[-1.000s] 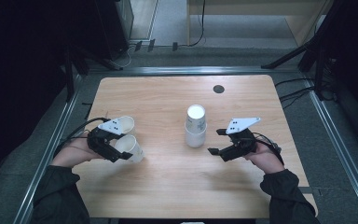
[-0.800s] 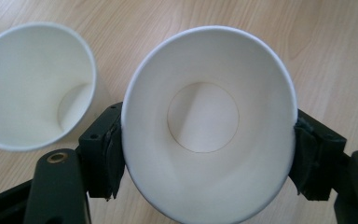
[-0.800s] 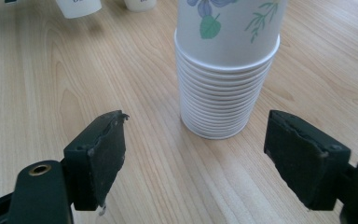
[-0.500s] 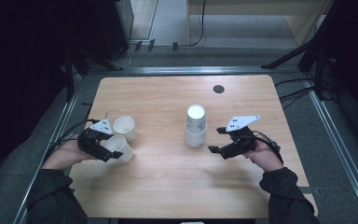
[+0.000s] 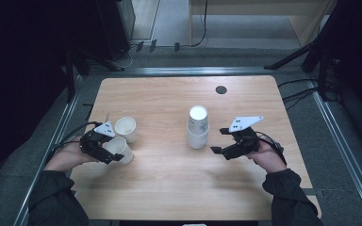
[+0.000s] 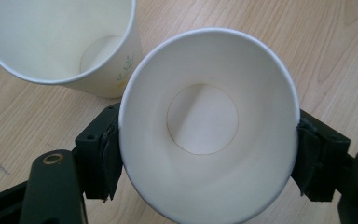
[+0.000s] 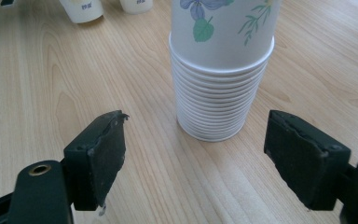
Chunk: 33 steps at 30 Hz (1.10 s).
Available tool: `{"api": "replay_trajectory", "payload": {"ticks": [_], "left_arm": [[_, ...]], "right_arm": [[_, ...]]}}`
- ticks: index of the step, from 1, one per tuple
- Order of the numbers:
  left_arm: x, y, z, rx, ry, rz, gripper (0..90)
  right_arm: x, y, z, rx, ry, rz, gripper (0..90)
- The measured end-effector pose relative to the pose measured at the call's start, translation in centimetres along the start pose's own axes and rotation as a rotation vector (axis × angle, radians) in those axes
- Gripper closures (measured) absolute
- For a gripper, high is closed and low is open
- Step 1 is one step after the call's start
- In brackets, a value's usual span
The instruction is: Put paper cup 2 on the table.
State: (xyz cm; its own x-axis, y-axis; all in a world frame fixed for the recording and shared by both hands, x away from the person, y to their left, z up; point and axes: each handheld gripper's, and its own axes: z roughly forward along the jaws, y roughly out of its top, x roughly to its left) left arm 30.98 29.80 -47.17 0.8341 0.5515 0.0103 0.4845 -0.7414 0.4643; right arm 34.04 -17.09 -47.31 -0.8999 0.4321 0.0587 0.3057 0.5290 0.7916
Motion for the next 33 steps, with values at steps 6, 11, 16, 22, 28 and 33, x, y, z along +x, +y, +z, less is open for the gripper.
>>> {"api": "replay_trajectory", "payload": {"ticks": [6,11,16,22,28,33], "left_arm": [[-0.1,0.1,0.5,0.007,-0.013,-0.004,21.6],[0.3,-0.1,0.6,0.005,-0.044,-0.043,17.6],[0.3,-0.1,0.5,-0.002,-0.056,-0.06,12.8],[0.5,-0.2,-0.2,-0.02,-0.066,-0.08,12.0],[0.7,-0.5,-2.0,-0.085,-0.07,-0.109,12.1],[0.8,-0.6,-3.6,-0.139,-0.059,-0.119,12.2]], "right_arm": [[0.0,0.0,0.0,0.005,0.002,-0.002,20.9],[0.0,0.0,0.0,0.006,0.001,-0.003,20.9],[0.0,0.0,0.0,0.008,0.002,-0.002,20.9],[0.0,0.0,0.0,0.008,0.002,0.0,20.9],[-0.1,0.0,0.0,0.004,0.001,0.001,20.9],[0.0,0.0,0.0,0.012,-0.004,-0.005,20.9]]}}
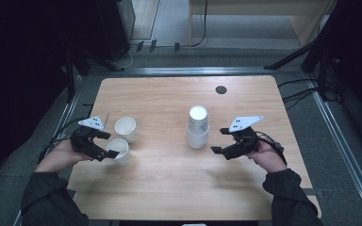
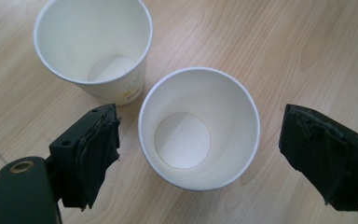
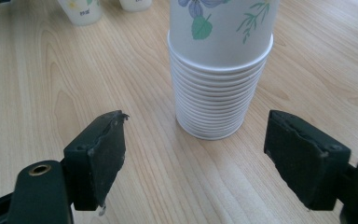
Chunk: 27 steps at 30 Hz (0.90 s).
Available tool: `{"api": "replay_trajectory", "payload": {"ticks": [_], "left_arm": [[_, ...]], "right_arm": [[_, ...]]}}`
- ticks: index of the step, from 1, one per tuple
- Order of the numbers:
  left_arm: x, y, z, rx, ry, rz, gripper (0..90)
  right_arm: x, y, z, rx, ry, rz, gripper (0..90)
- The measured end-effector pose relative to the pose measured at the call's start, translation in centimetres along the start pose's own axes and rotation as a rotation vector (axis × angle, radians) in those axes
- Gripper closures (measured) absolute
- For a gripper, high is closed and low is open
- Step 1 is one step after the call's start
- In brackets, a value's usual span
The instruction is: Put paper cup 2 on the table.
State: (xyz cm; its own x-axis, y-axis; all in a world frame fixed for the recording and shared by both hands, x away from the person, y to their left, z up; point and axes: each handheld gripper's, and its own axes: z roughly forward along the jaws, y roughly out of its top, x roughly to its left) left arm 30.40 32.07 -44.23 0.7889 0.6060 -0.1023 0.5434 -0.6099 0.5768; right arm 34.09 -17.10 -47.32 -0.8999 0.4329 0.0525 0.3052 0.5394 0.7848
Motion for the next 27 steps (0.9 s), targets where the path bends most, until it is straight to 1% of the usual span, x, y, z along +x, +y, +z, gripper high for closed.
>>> {"api": "replay_trajectory", "payload": {"ticks": [2,4,7,10,11,12,14,15,17,19,20,22,25,27], "left_arm": [[-0.1,0.2,-0.6,-0.027,0.003,-0.002,12.2],[-0.4,0.9,-1.2,-0.069,0.03,0.009,12.5],[-0.8,1.8,-1.5,-0.096,0.043,0.011,12.8],[-1.2,2.9,-1.5,-0.121,0.028,-0.001,12.8],[-1.3,3.2,-1.3,-0.121,0.018,-0.006,12.8],[-1.4,3.5,-1.2,-0.123,0.019,-0.001,12.8],[-1.8,4.1,-0.7,-0.117,0.018,0.003,12.8],[-2.1,4.6,-0.3,-0.117,0.024,0.004,12.7],[-2.4,5.3,0.4,-0.106,0.025,-0.009,12.8],[-2.8,6.2,1.2,-0.086,0.061,-0.027,13.0],[-2.9,6.5,1.4,-0.083,0.065,-0.031,13.0],[-3.3,7.3,2.2,-0.097,0.061,-0.057,13.0],[-3.7,8.0,3.0,-0.112,0.055,-0.06,13.0],[-4.0,8.3,3.6,-0.123,0.041,-0.056,13.0]], "right_arm": [[0.0,0.0,0.0,0.003,0.004,0.002,20.9],[0.0,-0.1,0.1,0.007,0.002,-0.001,20.9],[0.0,0.0,0.0,0.004,0.003,0.001,20.9],[0.0,-0.1,-0.1,0.005,0.001,-0.001,20.9],[0.1,-0.1,-0.1,0.006,0.0,0.003,20.9],[0.1,-0.1,-0.1,0.006,-0.001,0.003,20.9],[0.1,-0.2,-0.2,0.007,0.0,0.0,20.9],[0.1,-0.2,-0.2,0.007,-0.002,-0.005,20.9],[0.2,-0.2,-0.3,0.006,-0.004,-0.001,20.9],[0.3,-0.2,-0.3,0.007,-0.003,-0.001,20.9],[0.3,-0.2,-0.3,0.007,-0.001,0.001,20.9],[0.3,-0.3,-0.3,0.009,-0.003,0.0,20.9],[0.3,-0.4,-0.2,0.015,-0.004,-0.005,20.9],[0.4,-0.4,-0.3,0.016,-0.003,-0.008,20.8]]}}
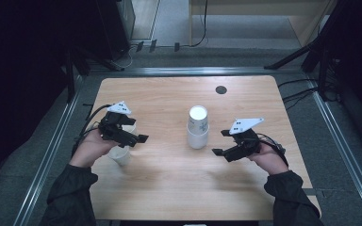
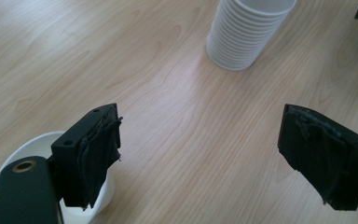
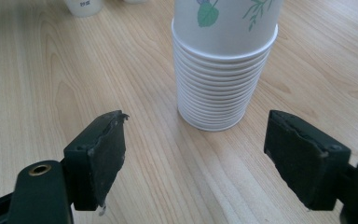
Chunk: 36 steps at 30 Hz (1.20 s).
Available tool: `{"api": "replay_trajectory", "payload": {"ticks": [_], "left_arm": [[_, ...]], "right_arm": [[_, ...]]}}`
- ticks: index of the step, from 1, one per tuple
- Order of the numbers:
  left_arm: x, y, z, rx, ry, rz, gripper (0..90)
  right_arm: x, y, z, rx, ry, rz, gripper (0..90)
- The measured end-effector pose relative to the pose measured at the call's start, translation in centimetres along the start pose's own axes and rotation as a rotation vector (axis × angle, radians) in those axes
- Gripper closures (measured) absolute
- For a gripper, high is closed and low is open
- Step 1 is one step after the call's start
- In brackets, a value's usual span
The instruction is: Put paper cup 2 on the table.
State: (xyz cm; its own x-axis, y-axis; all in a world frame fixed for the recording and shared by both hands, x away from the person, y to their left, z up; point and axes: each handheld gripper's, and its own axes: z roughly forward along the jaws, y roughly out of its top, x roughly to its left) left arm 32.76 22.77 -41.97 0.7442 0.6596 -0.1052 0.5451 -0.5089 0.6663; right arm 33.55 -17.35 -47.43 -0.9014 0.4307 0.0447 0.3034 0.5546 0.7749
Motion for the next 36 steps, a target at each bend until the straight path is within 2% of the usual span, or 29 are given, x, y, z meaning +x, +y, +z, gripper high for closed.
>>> {"api": "replay_trajectory", "payload": {"ticks": [5,9,15,17,21,24,27,29,32,34,36], "left_arm": [[-0.9,0.6,1.4,-0.01,-0.004,0.007,13.0],[-1.6,1.1,2.2,-0.023,-0.023,0.018,13.0],[-2.5,1.6,3.5,-0.048,-0.031,-0.009,13.0],[-3.0,1.8,4.0,-0.051,-0.046,0.004,13.0],[-3.8,1.9,5.1,-0.05,-0.034,0.027,13.0],[-4.3,2.0,5.8,-0.057,-0.031,0.018,13.0],[-4.7,2.0,6.5,-0.038,-0.032,0.022,13.1],[-5.0,2.1,6.8,-0.028,-0.016,0.025,13.2],[-5.3,2.2,7.1,-0.031,-0.013,0.013,13.2],[-5.5,2.2,7.3,-0.034,-0.019,0.017,13.2],[-5.7,2.1,7.5,-0.028,-0.009,0.027,13.1]], "right_arm": [[0.1,-0.1,-0.1,0.001,-0.003,-0.001,20.9],[0.2,-0.2,-0.1,0.004,-0.002,-0.002,20.9],[0.3,-0.4,-0.1,0.007,-0.003,0.006,20.9],[0.4,-0.5,-0.1,0.007,-0.003,0.001,20.9],[0.4,-0.6,-0.1,0.008,-0.002,-0.01,20.9],[0.6,-0.6,-0.2,0.012,-0.001,-0.001,20.9],[0.6,-0.7,-0.1,0.014,0.002,-0.001,20.9],[0.6,-0.7,-0.1,0.016,0.003,-0.005,20.9],[0.7,-0.7,-0.1,0.018,0.006,-0.007,20.9],[0.7,-0.8,0.0,0.019,0.005,-0.009,20.9],[0.7,-0.8,0.0,0.021,0.004,-0.013,20.9]]}}
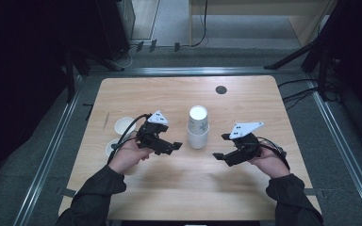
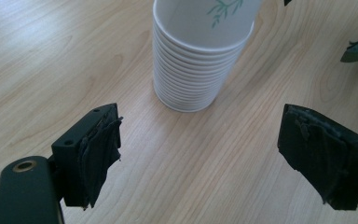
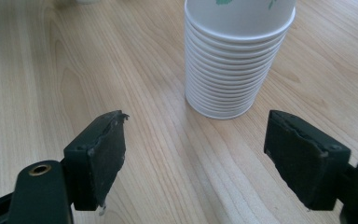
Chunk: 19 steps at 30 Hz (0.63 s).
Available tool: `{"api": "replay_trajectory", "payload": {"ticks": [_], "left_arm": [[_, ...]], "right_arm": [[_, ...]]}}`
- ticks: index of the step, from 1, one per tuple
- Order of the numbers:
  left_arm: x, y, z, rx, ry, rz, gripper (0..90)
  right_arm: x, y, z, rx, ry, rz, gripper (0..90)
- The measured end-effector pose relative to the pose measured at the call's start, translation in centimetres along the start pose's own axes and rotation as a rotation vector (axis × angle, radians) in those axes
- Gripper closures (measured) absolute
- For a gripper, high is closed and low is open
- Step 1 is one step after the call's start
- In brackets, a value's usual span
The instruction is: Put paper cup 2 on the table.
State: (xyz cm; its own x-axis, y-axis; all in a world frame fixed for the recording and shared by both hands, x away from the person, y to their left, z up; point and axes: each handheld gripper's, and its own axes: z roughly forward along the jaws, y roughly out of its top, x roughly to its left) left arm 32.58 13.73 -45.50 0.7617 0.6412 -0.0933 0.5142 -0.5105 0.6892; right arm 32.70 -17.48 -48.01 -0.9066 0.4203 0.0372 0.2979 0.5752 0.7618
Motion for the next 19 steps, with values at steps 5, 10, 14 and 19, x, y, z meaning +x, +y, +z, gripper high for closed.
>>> {"api": "replay_trajectory", "payload": {"ticks": [5,10,14,19], "left_arm": [[-0.48,-0.22,0.45,0.002,-0.001,0.024,13.1],[-0.58,-0.24,0.61,-0.01,0.004,0.022,13.0],[-0.58,-0.34,0.74,-0.011,0.014,0.022,12.9],[-0.75,-0.56,1.07,-0.011,0.024,0.034,12.6]], "right_arm": [[0.05,0.0,0.05,0.002,0.0,-0.005,20.9],[0.1,0.01,0.12,0.005,0.003,-0.014,20.9],[0.15,0.0,0.25,0.012,0.006,-0.015,20.9],[0.2,-0.06,0.33,0.019,0.002,-0.037,21.1]]}}
